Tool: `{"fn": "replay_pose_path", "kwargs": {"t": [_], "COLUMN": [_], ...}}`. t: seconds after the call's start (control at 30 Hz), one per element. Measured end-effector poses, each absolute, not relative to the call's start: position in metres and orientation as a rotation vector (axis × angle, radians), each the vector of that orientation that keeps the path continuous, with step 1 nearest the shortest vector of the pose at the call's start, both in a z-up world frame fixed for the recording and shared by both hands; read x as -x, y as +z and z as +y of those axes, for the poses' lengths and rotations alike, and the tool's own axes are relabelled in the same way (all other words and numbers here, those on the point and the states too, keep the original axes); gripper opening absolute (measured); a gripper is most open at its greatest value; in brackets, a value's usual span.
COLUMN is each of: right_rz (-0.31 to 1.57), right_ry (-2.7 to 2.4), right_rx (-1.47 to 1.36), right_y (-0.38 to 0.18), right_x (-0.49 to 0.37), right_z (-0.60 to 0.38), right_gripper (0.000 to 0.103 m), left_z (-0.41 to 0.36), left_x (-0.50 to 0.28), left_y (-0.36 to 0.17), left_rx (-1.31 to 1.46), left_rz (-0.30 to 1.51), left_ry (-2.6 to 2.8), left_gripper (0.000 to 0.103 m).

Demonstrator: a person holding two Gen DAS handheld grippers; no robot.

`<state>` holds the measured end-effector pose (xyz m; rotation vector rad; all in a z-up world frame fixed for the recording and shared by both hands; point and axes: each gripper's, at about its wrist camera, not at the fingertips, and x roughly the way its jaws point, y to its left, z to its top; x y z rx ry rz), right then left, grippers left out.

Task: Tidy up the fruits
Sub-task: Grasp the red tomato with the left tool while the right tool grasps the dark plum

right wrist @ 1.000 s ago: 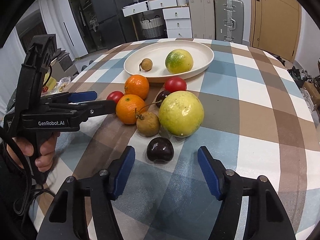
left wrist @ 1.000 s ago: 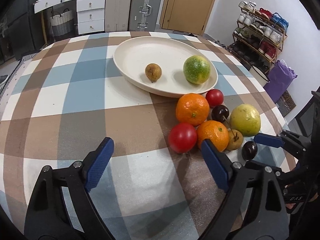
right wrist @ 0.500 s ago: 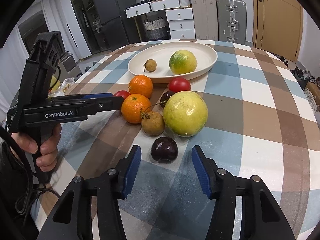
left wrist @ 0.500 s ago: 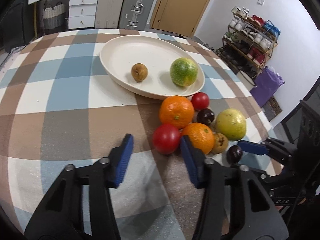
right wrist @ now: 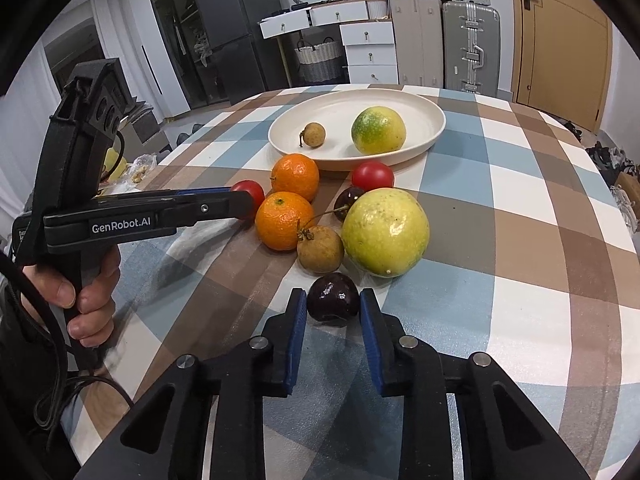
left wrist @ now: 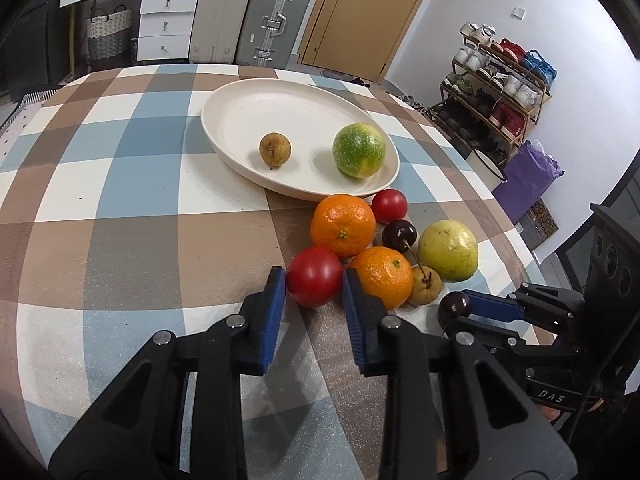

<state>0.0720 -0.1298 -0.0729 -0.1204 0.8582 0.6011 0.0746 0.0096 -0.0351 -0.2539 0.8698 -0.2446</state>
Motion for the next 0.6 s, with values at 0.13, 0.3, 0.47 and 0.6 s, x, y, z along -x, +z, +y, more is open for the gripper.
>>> {"fn": "replay_pose_path", "kwargs": {"t": [0.13, 0.3, 0.47, 0.6], "right_rz": [0.84, 0.814, 0.788, 0.76], "right_ry": [0.61, 0.619, 0.634, 0.643], "right_rx": [0.113, 0.1, 0.083, 0.062], "right_y": [-0.068, -0.058, -0.047, -0.035], "right_x": [-0.069, -0.065, -0.063, -0.066], "right_z": [-0.13, -0.131, -0.133, -0.136], "right_gripper": [0.027, 0.027, 0.027, 0.027], "left_z": [0.011, 0.011, 0.011, 0.012], "left_x": [-0.069, -0.063, -0.058, -0.057], "left_y": [-0.029, -0.018, -0.002, 0.009], "left_rx": [0.248, 0.229, 0.211, 0.193], "left_rz": [0.857, 0.827, 0.787, 0.767], "left_ry": [-0.238, -0.227, -0.217, -0.208], "left_gripper": [0.026, 0.026, 0.026, 0.026]}}
